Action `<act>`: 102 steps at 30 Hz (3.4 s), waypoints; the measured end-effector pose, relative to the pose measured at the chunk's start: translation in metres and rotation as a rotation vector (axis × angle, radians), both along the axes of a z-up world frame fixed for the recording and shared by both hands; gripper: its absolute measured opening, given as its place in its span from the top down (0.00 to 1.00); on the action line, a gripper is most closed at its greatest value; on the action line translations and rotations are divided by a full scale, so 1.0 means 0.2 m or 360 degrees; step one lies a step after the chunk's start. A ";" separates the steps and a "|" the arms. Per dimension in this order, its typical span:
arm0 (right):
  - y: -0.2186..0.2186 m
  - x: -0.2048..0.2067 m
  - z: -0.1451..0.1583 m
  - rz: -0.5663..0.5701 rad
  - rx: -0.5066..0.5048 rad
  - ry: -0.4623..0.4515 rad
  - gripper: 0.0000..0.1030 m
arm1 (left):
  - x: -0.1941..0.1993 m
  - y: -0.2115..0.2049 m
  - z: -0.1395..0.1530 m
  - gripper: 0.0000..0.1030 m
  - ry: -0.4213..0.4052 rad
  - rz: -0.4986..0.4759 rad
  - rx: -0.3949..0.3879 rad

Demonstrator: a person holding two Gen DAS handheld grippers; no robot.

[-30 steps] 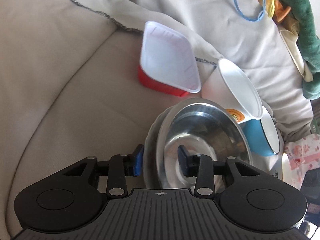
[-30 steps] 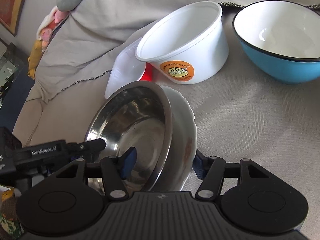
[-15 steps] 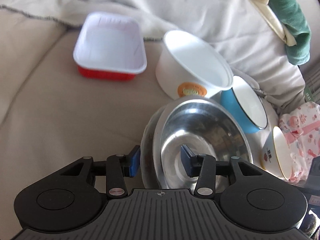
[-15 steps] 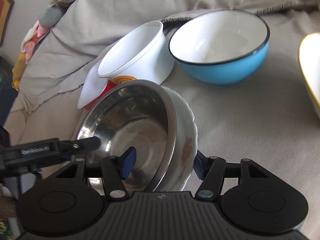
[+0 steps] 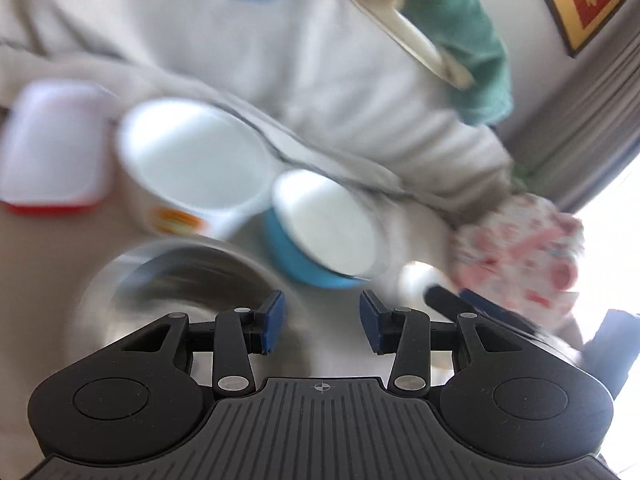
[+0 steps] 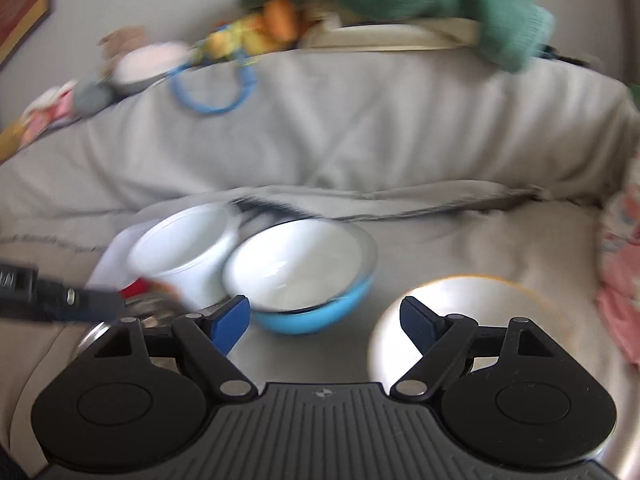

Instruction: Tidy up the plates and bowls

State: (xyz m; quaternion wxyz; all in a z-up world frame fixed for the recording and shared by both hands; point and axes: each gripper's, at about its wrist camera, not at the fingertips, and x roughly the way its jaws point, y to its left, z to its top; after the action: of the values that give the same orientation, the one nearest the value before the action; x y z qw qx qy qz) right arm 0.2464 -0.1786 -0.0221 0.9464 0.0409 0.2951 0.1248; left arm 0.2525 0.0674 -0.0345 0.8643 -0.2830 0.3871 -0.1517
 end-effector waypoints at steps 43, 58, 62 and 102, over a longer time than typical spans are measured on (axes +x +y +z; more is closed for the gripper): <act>-0.09 0.33 0.16 0.0051 0.0185 0.0232 0.49 | 0.08 0.11 0.19 0.53 -0.0150 0.0136 0.0422; 0.36 0.17 -0.35 0.0372 0.0346 0.0746 0.46 | -0.22 0.43 -0.26 0.53 0.0284 0.0498 0.0235; 0.38 0.16 -0.38 0.0474 0.0457 0.0812 0.44 | -0.19 0.43 -0.33 0.55 0.0367 0.0466 0.0141; -0.64 0.20 -0.36 -0.0213 0.0341 0.0407 0.56 | 0.34 -0.77 -0.24 0.64 0.0178 -0.0212 0.0177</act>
State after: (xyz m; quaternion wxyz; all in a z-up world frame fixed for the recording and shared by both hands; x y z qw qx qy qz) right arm 0.2854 -0.3057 -0.0943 0.8976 0.1766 0.3947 0.0860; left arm 0.3196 -0.0865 -0.0832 0.8438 -0.2164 0.4604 -0.1710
